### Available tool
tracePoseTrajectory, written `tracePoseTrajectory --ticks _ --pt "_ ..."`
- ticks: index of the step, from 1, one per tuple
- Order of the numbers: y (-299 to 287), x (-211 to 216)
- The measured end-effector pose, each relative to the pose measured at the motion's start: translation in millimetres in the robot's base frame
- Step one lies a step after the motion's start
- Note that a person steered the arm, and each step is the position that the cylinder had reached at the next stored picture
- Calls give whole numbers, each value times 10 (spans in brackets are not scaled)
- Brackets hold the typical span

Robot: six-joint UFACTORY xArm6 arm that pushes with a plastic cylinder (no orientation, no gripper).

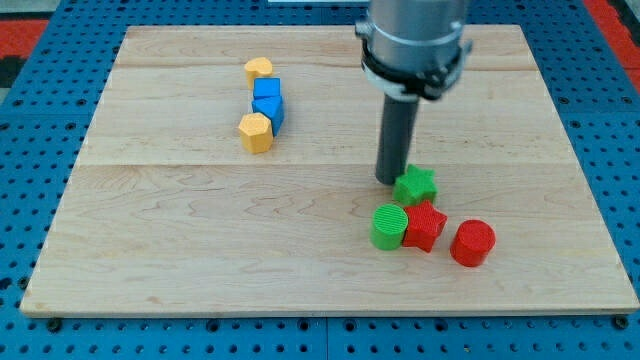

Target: Slide the yellow hexagon towards the green circle

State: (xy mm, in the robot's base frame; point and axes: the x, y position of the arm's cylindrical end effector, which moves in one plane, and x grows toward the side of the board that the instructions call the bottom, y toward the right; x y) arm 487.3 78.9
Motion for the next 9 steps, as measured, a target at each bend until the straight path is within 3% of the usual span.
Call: tracePoseTrajectory --ticks 1,2,3,4,5,6,8,9 --pt "-66 -73" --pt "-490 -824" --pt "-816 -1308" --pt "-526 -2364" --pt "-1344 -2638" --pt "-2057 -2492" --pt "-1814 -1262" --pt "-1747 -975"
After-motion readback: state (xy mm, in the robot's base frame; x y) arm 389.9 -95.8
